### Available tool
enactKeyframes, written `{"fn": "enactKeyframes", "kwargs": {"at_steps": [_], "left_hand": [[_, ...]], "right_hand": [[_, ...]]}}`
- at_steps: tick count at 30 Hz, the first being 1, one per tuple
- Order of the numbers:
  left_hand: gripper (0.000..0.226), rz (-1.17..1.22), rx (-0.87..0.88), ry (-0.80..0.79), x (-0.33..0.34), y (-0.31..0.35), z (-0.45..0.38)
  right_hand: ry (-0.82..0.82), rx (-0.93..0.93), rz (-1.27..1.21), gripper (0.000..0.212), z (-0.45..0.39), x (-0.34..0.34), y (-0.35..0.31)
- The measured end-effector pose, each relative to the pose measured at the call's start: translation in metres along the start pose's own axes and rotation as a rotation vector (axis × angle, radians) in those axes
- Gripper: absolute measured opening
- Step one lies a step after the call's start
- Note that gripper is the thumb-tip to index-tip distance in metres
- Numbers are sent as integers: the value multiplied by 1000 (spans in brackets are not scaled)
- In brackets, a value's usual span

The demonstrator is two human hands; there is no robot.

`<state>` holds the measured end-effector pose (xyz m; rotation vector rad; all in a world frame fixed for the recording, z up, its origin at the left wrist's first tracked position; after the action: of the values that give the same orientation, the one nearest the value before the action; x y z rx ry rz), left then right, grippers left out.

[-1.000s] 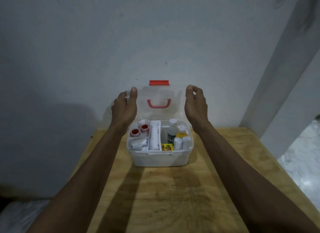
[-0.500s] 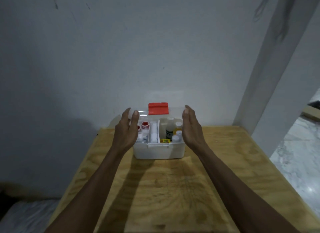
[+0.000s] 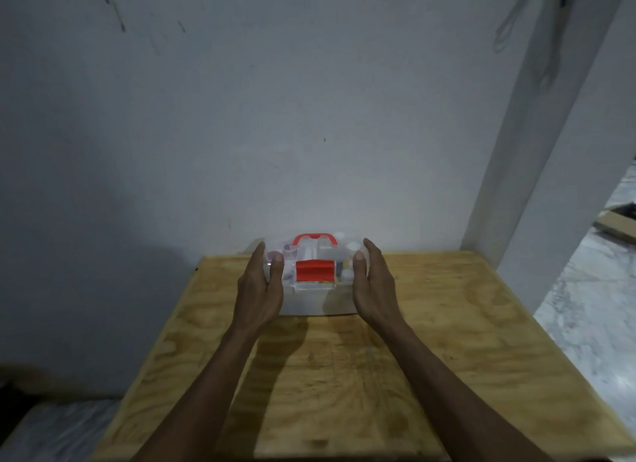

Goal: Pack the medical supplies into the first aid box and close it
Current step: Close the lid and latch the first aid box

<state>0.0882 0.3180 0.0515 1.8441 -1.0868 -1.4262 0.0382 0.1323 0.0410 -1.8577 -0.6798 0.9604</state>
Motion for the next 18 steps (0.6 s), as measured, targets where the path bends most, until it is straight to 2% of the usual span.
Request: {"fn": "enactKeyframes", "kwargs": {"at_steps": [13,18], "left_hand": [[59,-3,7,-13,0,-2,-2],[77,47,-84,-103,-4,12,-10]], "right_hand": [[22,-46,64,45,-1,-3,2],[-77,46,75,63,-12,0,-13]]}}
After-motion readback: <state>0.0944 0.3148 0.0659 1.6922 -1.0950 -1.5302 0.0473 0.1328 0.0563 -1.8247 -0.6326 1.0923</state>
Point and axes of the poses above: each hand's wrist, its own z-axis away from the middle knuckle, its own x-axis out of the palm, y = z × x, the point moved 2 cm from there along -z, towards the middle knuckle, and after that the axes turned 2 degrees about -z, right-handed, at the moved point
